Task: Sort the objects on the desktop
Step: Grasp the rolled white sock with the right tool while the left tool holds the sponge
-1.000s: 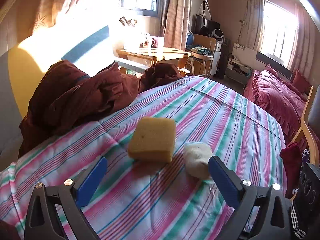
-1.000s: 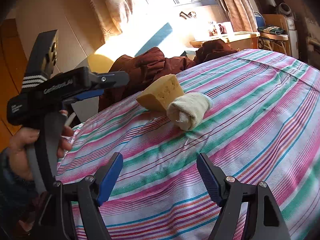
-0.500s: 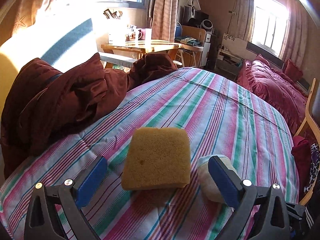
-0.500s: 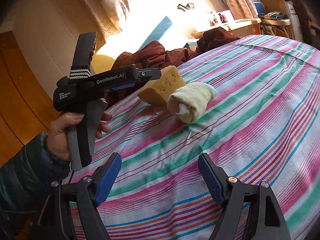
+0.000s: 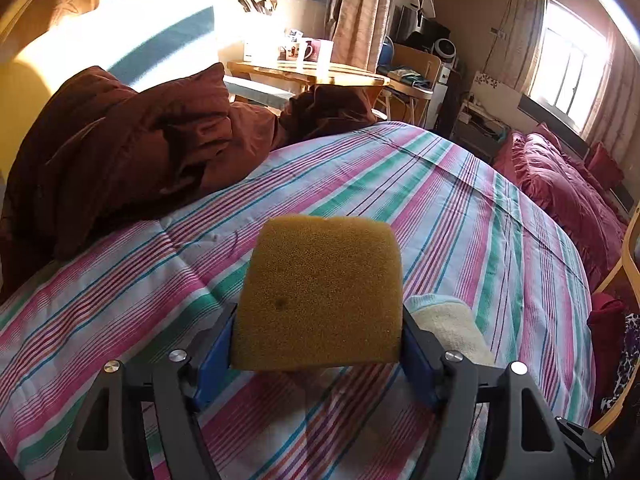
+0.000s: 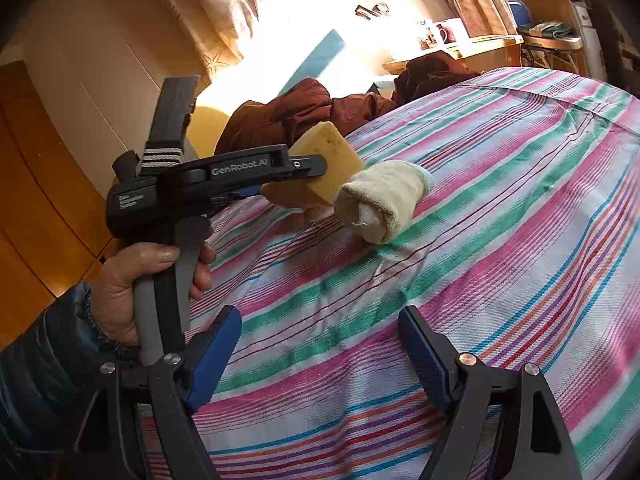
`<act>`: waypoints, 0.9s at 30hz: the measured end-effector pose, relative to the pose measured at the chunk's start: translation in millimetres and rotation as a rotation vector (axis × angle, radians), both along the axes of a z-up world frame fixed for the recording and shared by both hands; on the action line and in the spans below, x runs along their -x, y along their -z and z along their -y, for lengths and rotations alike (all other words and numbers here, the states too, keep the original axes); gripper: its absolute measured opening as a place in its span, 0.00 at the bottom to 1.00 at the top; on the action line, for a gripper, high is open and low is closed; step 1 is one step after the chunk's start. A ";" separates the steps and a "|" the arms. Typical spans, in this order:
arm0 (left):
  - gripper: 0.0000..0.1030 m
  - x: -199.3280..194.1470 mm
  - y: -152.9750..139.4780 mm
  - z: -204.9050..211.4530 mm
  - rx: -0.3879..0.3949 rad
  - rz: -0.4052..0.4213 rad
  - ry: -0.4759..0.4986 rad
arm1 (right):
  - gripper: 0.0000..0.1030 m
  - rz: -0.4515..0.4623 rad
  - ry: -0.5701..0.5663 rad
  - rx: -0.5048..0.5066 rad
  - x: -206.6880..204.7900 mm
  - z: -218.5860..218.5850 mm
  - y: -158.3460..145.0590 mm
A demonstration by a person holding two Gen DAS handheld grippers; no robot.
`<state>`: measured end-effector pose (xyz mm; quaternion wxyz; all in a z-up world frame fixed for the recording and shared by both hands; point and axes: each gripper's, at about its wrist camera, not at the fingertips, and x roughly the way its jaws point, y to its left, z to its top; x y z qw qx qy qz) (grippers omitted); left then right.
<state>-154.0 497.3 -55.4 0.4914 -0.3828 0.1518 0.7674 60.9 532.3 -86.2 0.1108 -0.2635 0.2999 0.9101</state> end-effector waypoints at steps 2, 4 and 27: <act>0.73 -6.9 -6.8 15.7 -0.010 -0.006 -0.036 | 0.79 0.004 0.001 -0.002 0.7 -0.2 -0.1; 0.73 -13.7 -13.7 31.5 -0.021 -0.011 -0.071 | 0.79 0.010 0.003 -0.006 1.1 -0.1 -0.2; 0.74 -125.0 12.1 206.8 -0.022 -0.045 -0.251 | 0.79 0.179 0.152 -0.113 51.5 -29.8 -28.7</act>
